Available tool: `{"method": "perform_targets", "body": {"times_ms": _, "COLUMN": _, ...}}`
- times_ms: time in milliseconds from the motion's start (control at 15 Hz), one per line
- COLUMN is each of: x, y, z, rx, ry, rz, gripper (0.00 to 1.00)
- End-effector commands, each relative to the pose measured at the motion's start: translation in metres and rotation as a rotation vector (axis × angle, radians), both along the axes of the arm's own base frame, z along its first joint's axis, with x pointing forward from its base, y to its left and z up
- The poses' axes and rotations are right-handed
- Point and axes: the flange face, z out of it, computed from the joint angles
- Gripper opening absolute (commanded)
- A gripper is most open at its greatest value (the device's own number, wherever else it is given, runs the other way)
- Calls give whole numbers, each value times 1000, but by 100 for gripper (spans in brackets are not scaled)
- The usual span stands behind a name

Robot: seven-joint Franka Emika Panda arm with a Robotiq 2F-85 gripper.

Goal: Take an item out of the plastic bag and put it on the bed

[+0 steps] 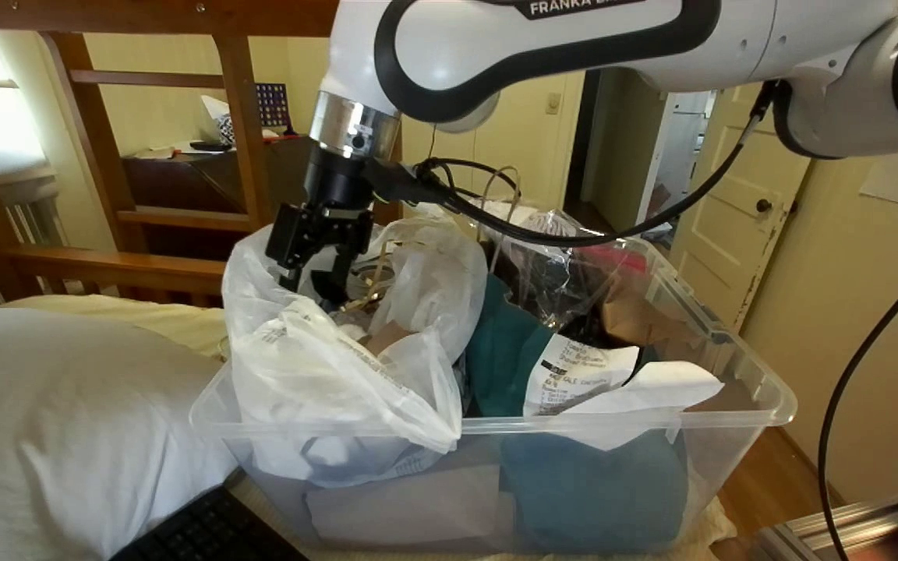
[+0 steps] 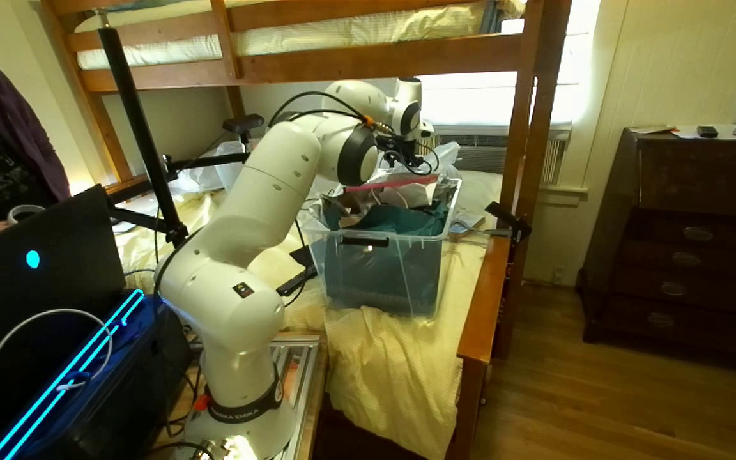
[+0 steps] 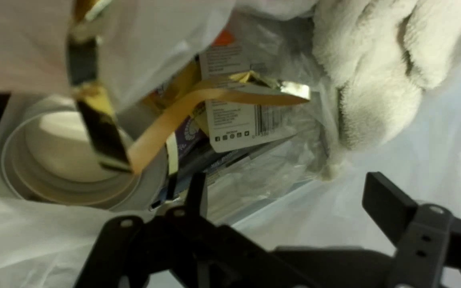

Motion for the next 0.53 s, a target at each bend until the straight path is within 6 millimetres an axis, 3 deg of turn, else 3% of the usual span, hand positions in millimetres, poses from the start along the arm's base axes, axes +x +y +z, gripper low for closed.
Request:
{"method": "perform_targets", "body": {"times_ms": 0, "x": 10, "y": 4, "z": -6, "rx": 4, "ry": 8, "rz": 39, "gripper": 100}}
{"method": "perform_targets", "body": {"times_ms": 133, "x": 13, "y": 5, "z": -9, "rx": -26, "ry": -14, "rz": 101, "gripper": 100}}
{"method": "perform_targets", "body": {"times_ms": 467, "x": 9, "y": 0, "z": -11, "rx": -17, "ry": -12, "rz": 51, "gripper": 100}}
